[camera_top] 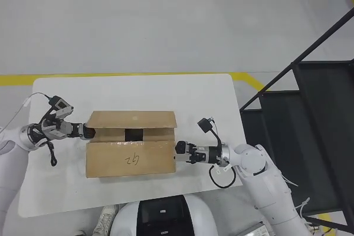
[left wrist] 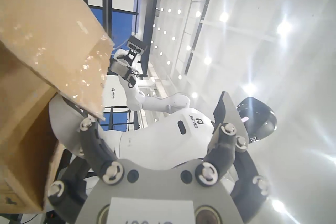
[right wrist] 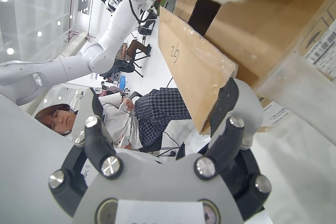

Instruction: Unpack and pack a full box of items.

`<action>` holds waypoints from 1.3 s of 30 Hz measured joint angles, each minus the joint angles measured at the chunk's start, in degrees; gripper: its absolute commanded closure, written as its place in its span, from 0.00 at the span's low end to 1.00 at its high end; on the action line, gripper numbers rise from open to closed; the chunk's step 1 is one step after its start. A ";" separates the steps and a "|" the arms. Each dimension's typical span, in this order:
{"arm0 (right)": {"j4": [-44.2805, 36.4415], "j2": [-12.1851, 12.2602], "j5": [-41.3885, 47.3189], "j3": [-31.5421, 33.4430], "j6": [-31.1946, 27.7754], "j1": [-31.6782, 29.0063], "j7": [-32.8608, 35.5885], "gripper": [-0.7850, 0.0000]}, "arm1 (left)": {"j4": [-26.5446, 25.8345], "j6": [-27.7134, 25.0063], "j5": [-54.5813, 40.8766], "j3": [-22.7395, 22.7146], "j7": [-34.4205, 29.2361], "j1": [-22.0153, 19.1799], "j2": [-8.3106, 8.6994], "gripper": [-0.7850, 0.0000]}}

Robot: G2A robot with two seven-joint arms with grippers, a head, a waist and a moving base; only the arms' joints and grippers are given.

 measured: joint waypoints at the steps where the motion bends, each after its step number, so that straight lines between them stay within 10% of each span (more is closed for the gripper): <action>1: 0.13 0.05 -0.12 -0.06 0.02 0.08 -0.40 0.00 | 0.11 0.58 -0.89 0.25 0.00 -0.48 -0.05 0.00; 10: 1.77 0.47 -1.97 -0.81 -1.61 0.81 -5.10 0.00 | 5.77 3.58 -4.39 6.00 1.02 -8.89 -2.63 0.00; 25: -0.23 1.57 9.60 -6.64 -4.70 1.84 7.84 0.00 | 19.06 1.72 -1.56 13.69 9.86 -20.57 -7.49 0.00; 39: -5.48 3.17 -0.47 -15.03 0.77 -0.72 12.63 0.00 | 25.92 -4.87 11.38 18.03 23.23 -26.48 -9.96 0.00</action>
